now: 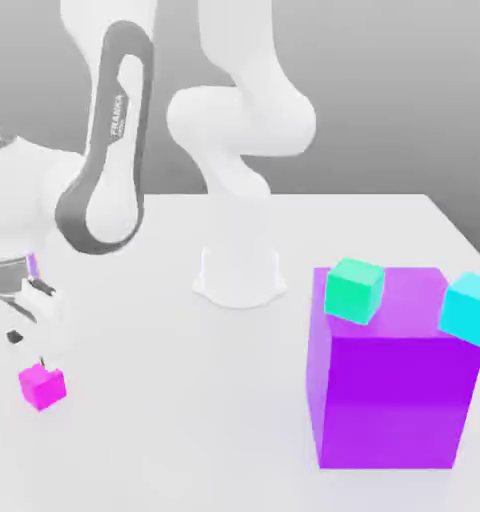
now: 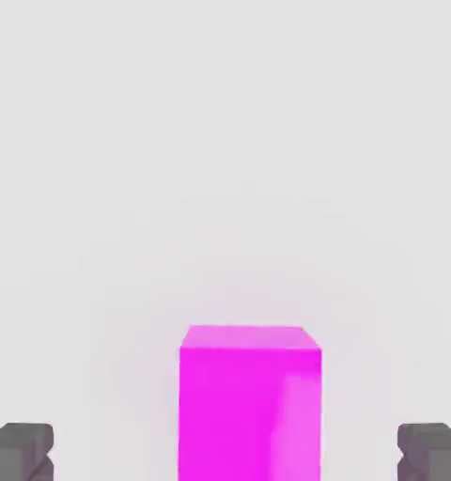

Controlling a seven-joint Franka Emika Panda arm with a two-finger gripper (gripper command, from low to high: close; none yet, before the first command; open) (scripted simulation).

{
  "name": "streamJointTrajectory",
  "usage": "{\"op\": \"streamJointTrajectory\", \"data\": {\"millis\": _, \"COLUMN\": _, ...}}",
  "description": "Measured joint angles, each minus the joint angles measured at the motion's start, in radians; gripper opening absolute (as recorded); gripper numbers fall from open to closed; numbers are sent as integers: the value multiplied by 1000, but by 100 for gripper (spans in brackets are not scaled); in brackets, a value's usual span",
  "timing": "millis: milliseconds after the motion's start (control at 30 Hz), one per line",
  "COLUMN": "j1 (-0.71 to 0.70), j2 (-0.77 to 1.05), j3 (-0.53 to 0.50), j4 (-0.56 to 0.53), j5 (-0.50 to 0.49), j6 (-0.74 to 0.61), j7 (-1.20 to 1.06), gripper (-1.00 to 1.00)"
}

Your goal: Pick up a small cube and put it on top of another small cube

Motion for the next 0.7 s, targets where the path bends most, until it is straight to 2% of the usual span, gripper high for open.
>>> {"op": "streamJointTrajectory", "data": {"millis": 100, "j1": -79, "j2": 88, "j3": 98, "j4": 22, "j5": 92, "j6": 63, "j7": -70, "gripper": 0}}
{"op": "streamJointTrajectory", "data": {"millis": 133, "j1": -103, "j2": 117, "j3": 129, "j4": 30, "j5": 126, "j6": 83, "j7": -96, "gripper": -100}}
{"op": "streamJointTrajectory", "data": {"millis": 367, "j1": -111, "j2": 124, "j3": 138, "j4": 32, "j5": 131, "j6": 88, "j7": -100, "gripper": -100}}
{"op": "streamJointTrajectory", "data": {"millis": 600, "j1": 16, "j2": -62, "j3": -35, "j4": -18, "j5": -84, "j6": -43, "j7": 63, "gripper": -100}}
{"op": "streamJointTrajectory", "data": {"millis": 700, "j1": 89, "j2": -128, "j3": 41, "j4": 28, "j5": -126, "j6": -153, "j7": 35, "gripper": -100}}
